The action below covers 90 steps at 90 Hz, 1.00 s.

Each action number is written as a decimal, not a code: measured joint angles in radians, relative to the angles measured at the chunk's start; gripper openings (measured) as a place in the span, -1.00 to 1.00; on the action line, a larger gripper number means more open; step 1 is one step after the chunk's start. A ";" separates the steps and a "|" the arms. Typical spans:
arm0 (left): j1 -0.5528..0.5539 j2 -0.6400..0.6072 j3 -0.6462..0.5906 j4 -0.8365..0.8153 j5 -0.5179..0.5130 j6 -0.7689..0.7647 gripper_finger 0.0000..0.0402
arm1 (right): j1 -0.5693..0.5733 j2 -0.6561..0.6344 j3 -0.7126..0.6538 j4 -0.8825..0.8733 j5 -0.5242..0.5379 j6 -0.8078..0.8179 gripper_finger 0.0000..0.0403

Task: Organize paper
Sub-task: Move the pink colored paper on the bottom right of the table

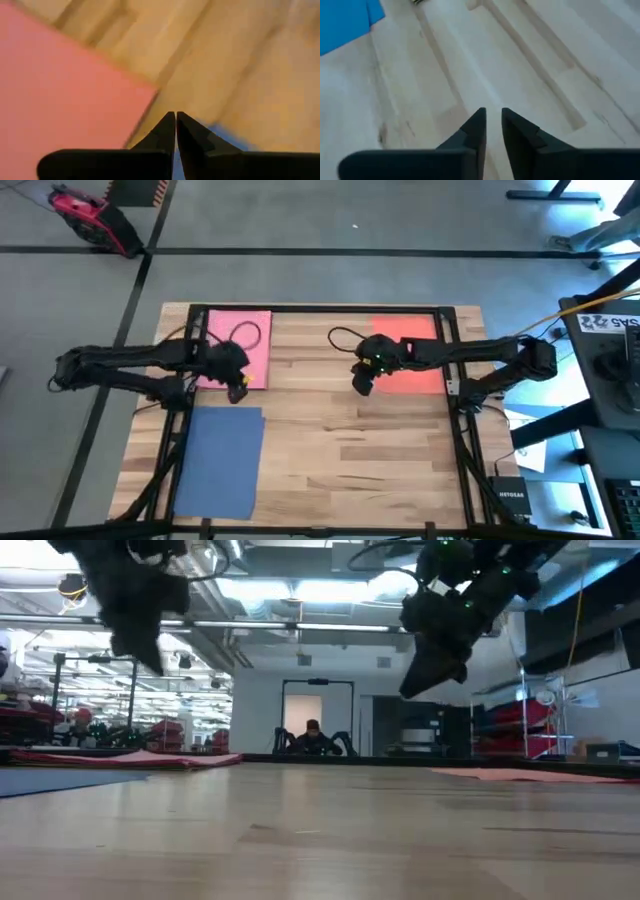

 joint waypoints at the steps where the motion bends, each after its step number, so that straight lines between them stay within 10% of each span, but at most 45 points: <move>1: -0.007 0.005 0.000 0.000 -0.010 0.008 -1.00 | 0.000 0.002 0.001 0.000 0.001 0.000 -0.71; 90: -0.080 0.482 0.000 0.223 -0.147 0.224 -0.16 | 0.000 0.021 0.004 -0.011 0.023 -0.012 -0.67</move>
